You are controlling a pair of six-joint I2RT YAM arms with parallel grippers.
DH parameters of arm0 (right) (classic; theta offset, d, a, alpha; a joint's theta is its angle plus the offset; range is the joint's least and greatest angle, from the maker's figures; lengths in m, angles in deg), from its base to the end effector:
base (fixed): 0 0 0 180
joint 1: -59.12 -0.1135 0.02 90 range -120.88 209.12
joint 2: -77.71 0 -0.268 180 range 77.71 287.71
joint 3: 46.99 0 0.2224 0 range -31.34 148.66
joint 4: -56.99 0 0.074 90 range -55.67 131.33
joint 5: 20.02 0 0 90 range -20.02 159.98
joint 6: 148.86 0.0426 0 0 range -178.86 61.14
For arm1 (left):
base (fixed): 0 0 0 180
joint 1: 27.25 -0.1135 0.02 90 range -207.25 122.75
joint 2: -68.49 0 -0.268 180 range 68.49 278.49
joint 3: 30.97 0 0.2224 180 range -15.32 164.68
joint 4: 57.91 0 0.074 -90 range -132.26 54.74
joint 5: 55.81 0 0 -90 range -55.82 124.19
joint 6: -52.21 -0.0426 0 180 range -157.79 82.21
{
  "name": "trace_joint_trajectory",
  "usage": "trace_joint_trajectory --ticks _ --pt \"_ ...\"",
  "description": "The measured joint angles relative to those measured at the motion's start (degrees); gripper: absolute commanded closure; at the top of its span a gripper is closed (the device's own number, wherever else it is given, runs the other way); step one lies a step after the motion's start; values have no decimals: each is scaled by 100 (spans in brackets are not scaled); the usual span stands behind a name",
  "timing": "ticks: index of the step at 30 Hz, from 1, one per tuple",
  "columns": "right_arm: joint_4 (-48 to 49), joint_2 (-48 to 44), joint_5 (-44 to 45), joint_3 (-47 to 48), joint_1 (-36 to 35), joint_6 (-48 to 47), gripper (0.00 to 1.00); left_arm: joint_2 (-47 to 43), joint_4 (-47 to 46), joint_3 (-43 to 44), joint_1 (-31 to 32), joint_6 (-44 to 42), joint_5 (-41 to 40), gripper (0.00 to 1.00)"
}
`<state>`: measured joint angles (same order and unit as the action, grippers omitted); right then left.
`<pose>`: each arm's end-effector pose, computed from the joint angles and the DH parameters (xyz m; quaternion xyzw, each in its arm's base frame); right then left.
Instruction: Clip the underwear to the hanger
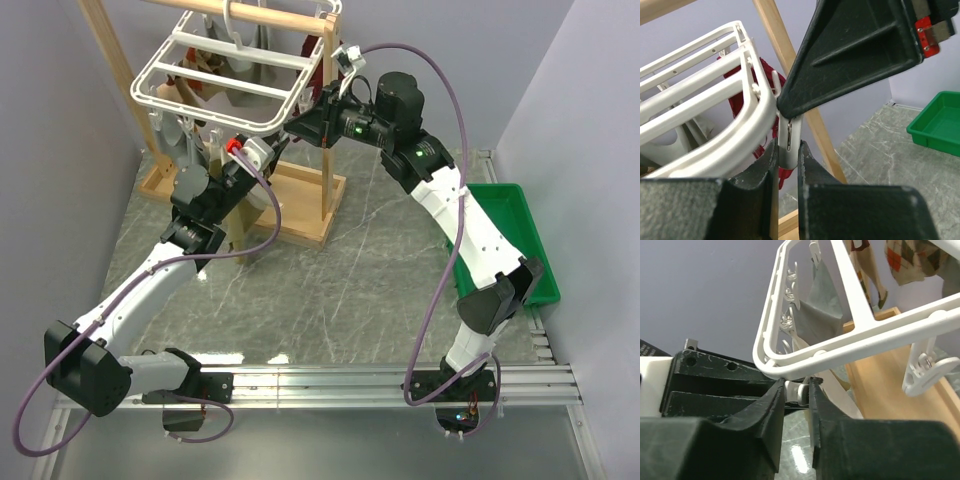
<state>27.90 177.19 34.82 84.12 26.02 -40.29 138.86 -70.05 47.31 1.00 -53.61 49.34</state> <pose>0.2900 0.2184 0.4993 -0.2998 0.6261 0.4881 0.5290 0.2223 -0.1321 0.4360 0.3133 0.4862 -0.1631 0.7993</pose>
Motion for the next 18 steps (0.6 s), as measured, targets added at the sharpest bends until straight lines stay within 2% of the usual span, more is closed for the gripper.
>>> trace_joint_trajectory --ticks 1,2,5,10,14,16,18 --pt "-2 0 17 0 11 -50 91 0 4 0 -4 0 -4 84" --pt "-20 0 96 0 24 -70 94 -2 26 0 -7 4 -13 74" --pt "-70 15 151 0 39 -76 100 -7 55 0 -11 7 -17 61" --pt "-98 35 122 0 7 -92 100 -177 382 0 -15 81 87 51" --pt "-96 42 122 0 9 -114 100 -610 1003 13 -197 262 439 43" --pt "-98 42 120 0 9 -127 100 -879 1668 153 -367 219 905 38" --pt "-96 42 120 0 9 -136 100 -1080 2393 341 -516 -140 1375 37"
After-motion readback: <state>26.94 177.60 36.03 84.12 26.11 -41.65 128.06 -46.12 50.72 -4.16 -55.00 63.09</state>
